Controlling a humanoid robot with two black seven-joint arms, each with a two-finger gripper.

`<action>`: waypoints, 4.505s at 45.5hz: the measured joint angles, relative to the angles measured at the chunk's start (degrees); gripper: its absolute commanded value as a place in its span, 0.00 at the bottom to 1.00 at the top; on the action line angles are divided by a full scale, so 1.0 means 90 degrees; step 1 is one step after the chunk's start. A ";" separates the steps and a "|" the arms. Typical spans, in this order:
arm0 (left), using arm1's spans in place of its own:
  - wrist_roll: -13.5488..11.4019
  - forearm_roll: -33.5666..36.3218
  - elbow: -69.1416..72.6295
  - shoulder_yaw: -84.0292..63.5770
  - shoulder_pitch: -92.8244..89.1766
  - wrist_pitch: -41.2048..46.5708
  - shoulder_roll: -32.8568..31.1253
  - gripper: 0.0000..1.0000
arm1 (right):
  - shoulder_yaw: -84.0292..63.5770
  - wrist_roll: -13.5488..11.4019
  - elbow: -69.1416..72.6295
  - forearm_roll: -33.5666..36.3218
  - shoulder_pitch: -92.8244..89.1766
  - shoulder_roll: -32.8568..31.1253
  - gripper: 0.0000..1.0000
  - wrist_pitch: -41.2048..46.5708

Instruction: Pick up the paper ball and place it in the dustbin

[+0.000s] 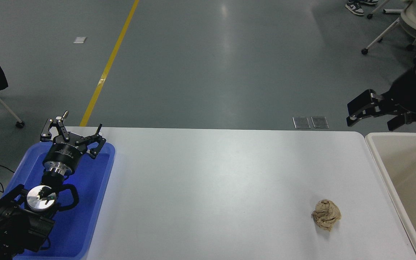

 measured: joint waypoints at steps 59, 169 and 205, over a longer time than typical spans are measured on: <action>0.0003 -0.0001 0.0001 0.0000 -0.0002 0.0000 -0.0001 1.00 | 0.1321 0.0000 -0.0592 0.0005 -0.4173 0.0423 1.00 -0.2699; 0.0005 0.0000 -0.0001 0.0000 -0.0001 -0.0005 0.0000 1.00 | 0.1369 -0.0522 -0.0196 0.0005 -0.2674 -0.0403 0.00 -0.2765; 0.0005 -0.0001 -0.0001 0.0000 -0.0001 -0.0001 -0.0001 1.00 | 0.0248 -0.0677 0.0043 0.0004 0.0543 -0.0927 0.00 -0.0957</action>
